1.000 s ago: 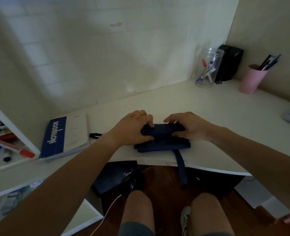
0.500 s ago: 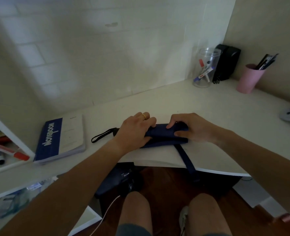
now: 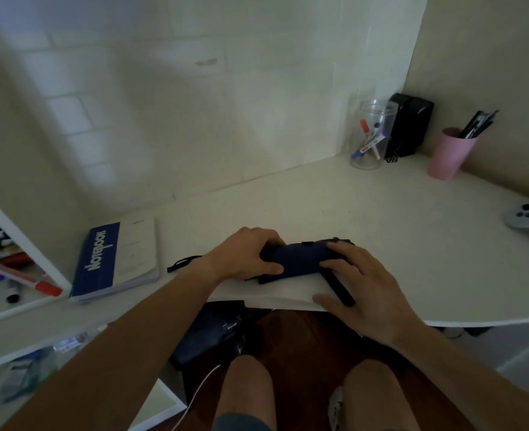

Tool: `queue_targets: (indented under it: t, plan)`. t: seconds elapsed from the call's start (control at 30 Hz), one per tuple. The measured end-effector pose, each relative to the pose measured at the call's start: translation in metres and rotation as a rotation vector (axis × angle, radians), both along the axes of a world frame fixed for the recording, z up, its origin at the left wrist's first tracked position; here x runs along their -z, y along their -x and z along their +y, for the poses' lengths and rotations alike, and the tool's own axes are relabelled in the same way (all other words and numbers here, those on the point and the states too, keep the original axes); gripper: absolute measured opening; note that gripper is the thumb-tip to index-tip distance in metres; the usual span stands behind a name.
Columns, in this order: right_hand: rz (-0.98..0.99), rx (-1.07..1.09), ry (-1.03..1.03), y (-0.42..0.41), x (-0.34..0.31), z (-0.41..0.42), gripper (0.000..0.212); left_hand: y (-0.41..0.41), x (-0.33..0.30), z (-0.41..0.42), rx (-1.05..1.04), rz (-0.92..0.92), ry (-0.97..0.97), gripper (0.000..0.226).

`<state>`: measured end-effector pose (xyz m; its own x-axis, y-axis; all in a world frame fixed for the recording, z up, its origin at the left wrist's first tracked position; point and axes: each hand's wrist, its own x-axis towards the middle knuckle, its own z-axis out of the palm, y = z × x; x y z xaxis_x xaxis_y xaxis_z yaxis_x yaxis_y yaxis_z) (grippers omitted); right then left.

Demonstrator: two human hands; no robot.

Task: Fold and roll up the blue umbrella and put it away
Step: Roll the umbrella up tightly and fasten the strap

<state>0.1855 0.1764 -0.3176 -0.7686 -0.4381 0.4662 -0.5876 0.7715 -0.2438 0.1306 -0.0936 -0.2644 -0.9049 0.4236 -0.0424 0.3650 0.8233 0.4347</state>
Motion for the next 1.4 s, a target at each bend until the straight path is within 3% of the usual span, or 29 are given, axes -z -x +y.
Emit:
queue_targets:
  t: [0.07,0.17,0.3,0.5,0.73,0.8,0.93,1.13,1.3,1.4]
  plan:
    - [0.036,0.119,-0.002,-0.022,0.011,0.002,0.058,-0.004,0.004,0.001,-0.022,0.015,-0.016,0.046]
    - [0.115,0.242,-0.039,-0.041,0.031,0.001,0.048,-0.011,0.012,0.005,-0.05,0.084,-0.008,0.042]
    - [0.207,0.195,-0.02,-0.044,0.036,-0.006,0.05,-0.02,0.021,0.019,-0.097,0.207,-0.055,0.04]
    - [0.178,0.097,-0.071,-0.045,0.026,-0.001,0.058,-0.018,0.026,0.05,-0.112,0.329,-0.096,0.038]
    - [0.19,-0.024,-0.047,-0.035,0.001,0.003,0.036,-0.021,0.038,0.07,0.0,0.614,0.022,0.036]
    - [0.186,0.006,0.012,-0.024,-0.021,0.007,0.021,-0.023,0.041,0.07,0.026,0.674,0.027,0.034]
    - [-0.013,0.117,0.295,0.011,-0.047,0.019,0.013,-0.025,0.046,0.068,0.078,0.782,0.016,0.031]
    - [-0.244,0.2,0.363,0.039,-0.052,0.028,0.009,-0.028,0.052,0.07,0.124,0.878,0.022,0.025]
    - [-0.336,0.15,0.188,0.052,-0.064,0.034,0.014,-0.026,0.057,0.07,0.121,0.921,0.015,0.023]
    - [-0.655,0.027,0.064,0.067,-0.071,0.043,0.042,-0.027,0.058,0.07,0.136,0.963,-0.001,0.021]
